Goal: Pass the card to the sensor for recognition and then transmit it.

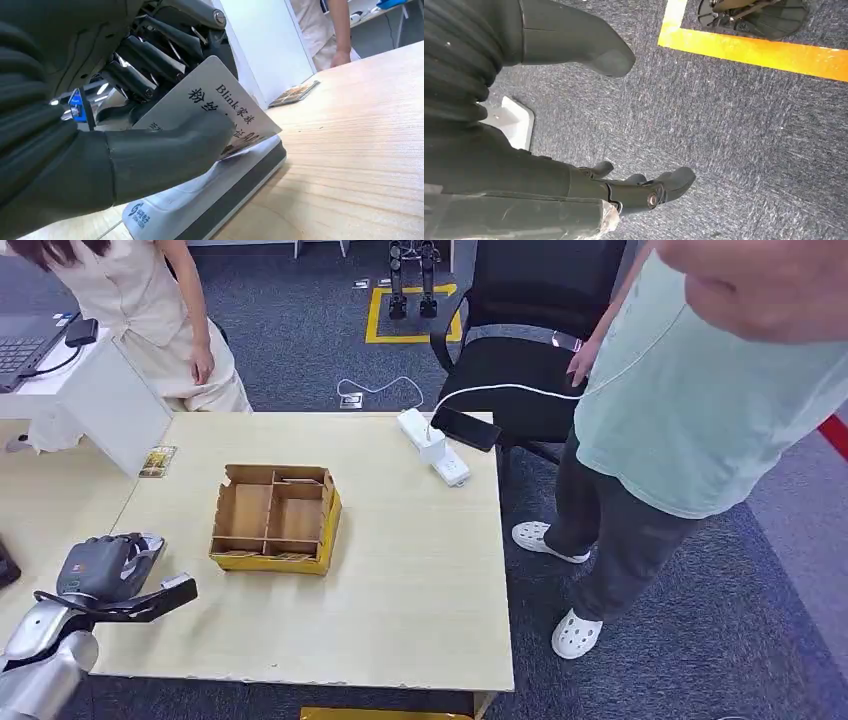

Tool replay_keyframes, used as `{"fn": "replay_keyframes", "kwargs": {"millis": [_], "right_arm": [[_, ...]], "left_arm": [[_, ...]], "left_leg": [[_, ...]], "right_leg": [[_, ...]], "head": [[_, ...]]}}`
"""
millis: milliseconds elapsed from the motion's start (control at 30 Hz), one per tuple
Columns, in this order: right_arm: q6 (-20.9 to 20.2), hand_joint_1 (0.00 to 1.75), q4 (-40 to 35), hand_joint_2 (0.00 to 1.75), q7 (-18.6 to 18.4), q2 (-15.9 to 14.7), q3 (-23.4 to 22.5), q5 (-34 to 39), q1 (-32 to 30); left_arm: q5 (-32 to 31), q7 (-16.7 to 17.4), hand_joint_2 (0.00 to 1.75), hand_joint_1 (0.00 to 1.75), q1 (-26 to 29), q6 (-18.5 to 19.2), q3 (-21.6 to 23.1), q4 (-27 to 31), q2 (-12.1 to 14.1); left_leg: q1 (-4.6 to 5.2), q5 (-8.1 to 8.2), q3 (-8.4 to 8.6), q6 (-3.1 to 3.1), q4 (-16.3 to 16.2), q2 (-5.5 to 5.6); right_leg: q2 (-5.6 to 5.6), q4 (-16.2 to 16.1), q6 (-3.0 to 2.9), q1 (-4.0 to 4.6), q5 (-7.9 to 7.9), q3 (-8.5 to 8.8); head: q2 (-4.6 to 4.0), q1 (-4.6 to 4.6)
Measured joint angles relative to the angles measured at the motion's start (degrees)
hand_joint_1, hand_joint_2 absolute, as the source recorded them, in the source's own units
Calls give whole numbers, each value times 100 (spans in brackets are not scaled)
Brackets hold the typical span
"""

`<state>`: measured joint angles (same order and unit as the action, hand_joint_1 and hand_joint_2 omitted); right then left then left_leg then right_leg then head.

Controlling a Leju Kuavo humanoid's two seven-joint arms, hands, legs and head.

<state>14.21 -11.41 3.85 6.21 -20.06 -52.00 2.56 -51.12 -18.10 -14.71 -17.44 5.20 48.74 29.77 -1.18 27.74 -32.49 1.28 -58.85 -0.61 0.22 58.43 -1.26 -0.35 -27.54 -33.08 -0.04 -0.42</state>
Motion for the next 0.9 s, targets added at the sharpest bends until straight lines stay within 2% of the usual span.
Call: {"fn": "replay_keyframes", "kwargs": {"millis": [900], "right_arm": [[0,0,0,175,0,0,0,0,0]], "left_arm": [[0,0,175,175,0,0,0,0,0]], "left_leg": [[0,0,0,0,0,0]], "right_leg": [[0,0,1,0,0,0]], "head": [[0,0]]}}
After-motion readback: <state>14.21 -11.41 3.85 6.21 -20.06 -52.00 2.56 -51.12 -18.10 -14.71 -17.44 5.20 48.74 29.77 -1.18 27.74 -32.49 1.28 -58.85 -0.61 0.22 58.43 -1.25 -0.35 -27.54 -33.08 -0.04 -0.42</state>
